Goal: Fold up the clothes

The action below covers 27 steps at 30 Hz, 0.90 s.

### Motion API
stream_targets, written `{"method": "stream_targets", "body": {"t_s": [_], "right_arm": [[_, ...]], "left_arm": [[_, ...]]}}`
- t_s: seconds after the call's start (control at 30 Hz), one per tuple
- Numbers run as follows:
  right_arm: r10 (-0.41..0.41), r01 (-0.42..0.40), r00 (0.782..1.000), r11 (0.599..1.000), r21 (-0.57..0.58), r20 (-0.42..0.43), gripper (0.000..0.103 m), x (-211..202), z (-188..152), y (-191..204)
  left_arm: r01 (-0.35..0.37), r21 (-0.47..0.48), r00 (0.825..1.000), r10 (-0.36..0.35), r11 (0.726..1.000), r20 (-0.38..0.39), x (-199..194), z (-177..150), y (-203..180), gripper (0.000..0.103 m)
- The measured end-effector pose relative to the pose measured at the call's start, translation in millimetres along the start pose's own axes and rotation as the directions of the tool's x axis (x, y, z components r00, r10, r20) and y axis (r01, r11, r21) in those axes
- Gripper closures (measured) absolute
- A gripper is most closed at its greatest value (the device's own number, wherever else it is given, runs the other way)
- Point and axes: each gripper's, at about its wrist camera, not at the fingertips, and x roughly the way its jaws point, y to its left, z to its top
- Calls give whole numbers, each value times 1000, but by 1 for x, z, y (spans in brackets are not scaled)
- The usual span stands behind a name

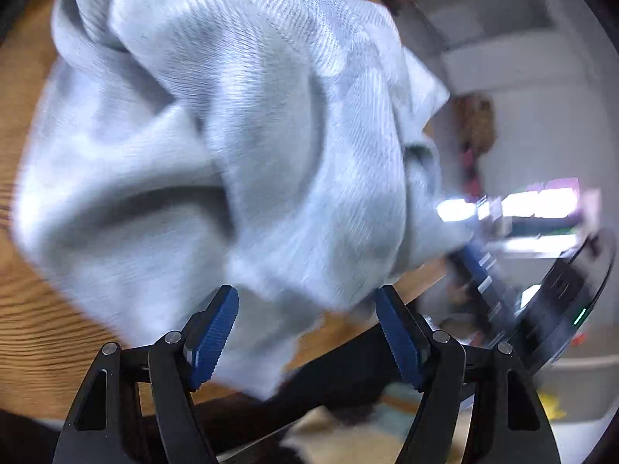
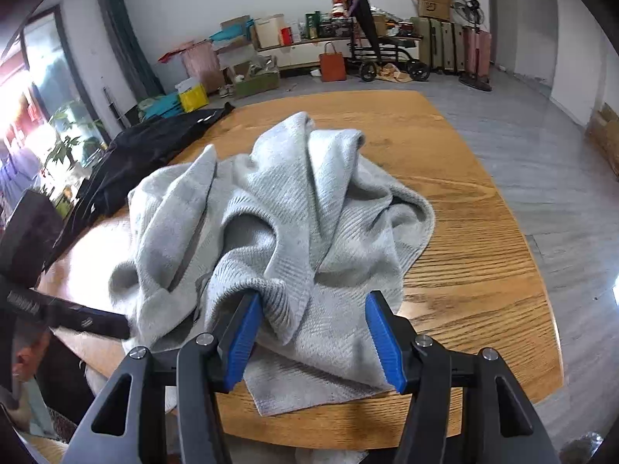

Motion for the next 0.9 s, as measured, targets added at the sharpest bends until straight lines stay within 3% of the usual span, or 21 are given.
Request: {"method": "stream_targets", "body": {"t_s": [0.13, 0.2, 0.23, 0.3, 0.33, 0.37, 0.47, 0.6, 0.63, 0.7, 0.73, 0.77, 0.83, 0.9], "right_arm": [[17, -17, 1000, 999, -31, -14, 44, 10, -4, 7], [39, -39, 999, 999, -31, -9, 45, 15, -4, 11], [45, -45, 999, 998, -31, -5, 48, 17, -3, 13], [65, -65, 998, 997, -39, 9, 76, 21, -1, 16], [73, -73, 997, 997, -39, 13, 82, 22, 1, 19], [75, -74, 997, 997, -36, 22, 91, 20, 2, 19], [78, -77, 996, 997, -26, 50, 92, 12, 5, 19], [66, -65, 989, 998, -10, 130, 93, -13, 22, 16], [78, -77, 986, 997, -15, 147, 93, -19, 28, 18], [96, -92, 980, 995, -31, 172, 93, -29, 39, 25], [99, -92, 982, 994, -53, 163, 92, -29, 40, 31], [103, -92, 983, 993, -75, 153, 92, -28, 42, 37], [107, -93, 987, 989, -118, 122, 92, -20, 35, 49], [97, -83, 992, 985, -152, 82, 92, -10, 22, 54]], "left_arm": [[42, -129, 998, -35, 991, 60, 4, 10, 16, 29], [31, -161, 996, -17, 986, 88, 1, 11, 20, 45], [-15, -149, 993, 32, 989, 109, -2, 11, 19, 67], [-35, -118, 989, 51, 992, 140, -8, 8, 17, 78], [-22, -104, 988, 37, 994, 148, -13, 5, 16, 83], [-9, -98, 987, 24, 995, 161, -19, 4, 17, 85], [37, -61, 975, -23, 997, 219, -44, -1, 11, 88], [45, 24, 940, -51, 999, 338, -91, 2, -14, 88], [24, 17, 933, -29, 1000, 359, -97, 3, -14, 87], [-22, 2, 917, 19, 1000, 397, -108, 3, -14, 72], [-77, 2, 916, 70, 997, 396, -107, 1, -13, 44], [-131, 3, 913, 119, 991, 390, -103, -2, -11, 23], [-175, 27, 917, 153, 984, 369, -94, -12, 2, 23], [-171, 40, 941, 151, 985, 304, -78, -18, 10, 24]]}}
